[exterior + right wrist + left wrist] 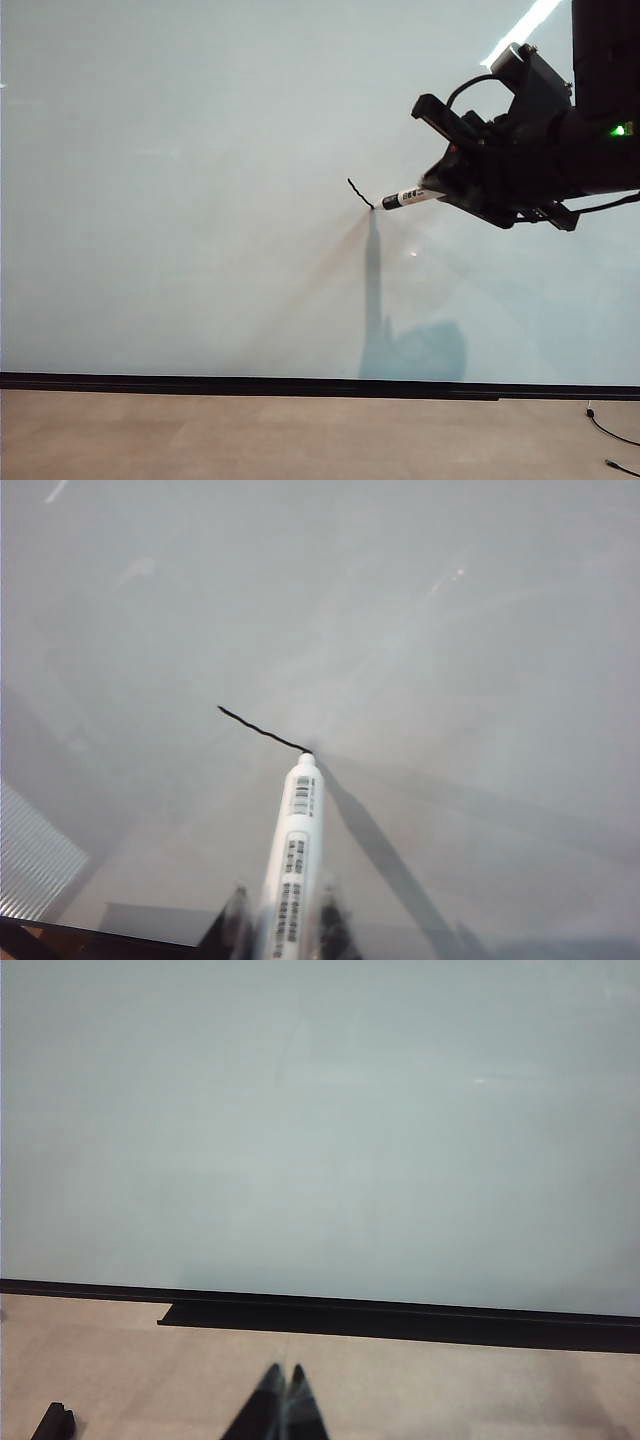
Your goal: Pick up the pen on the shelf to the right of the whiteboard and draw a cross mark.
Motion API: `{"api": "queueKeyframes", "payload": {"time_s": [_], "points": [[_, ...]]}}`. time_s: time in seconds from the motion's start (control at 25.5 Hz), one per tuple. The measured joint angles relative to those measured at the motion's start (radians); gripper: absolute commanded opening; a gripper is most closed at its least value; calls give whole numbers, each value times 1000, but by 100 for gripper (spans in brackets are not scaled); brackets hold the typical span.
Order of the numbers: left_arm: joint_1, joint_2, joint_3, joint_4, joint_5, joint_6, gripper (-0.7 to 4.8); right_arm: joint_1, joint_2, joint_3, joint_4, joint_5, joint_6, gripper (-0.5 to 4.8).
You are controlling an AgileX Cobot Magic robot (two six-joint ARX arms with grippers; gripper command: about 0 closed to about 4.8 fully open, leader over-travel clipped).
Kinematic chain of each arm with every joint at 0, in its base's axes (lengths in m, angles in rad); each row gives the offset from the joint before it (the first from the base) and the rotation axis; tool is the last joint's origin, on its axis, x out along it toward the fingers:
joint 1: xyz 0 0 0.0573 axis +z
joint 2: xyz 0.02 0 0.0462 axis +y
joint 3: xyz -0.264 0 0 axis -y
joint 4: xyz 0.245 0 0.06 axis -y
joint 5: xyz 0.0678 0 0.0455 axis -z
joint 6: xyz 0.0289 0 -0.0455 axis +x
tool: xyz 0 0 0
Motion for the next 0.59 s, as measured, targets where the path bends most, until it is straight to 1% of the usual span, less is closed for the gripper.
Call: {"api": "queueKeyframes", "payload": {"time_s": [0.59], "points": [[0, 0, 0, 0, 0, 0, -5, 1, 0, -11, -2, 37, 0, -4]]}}
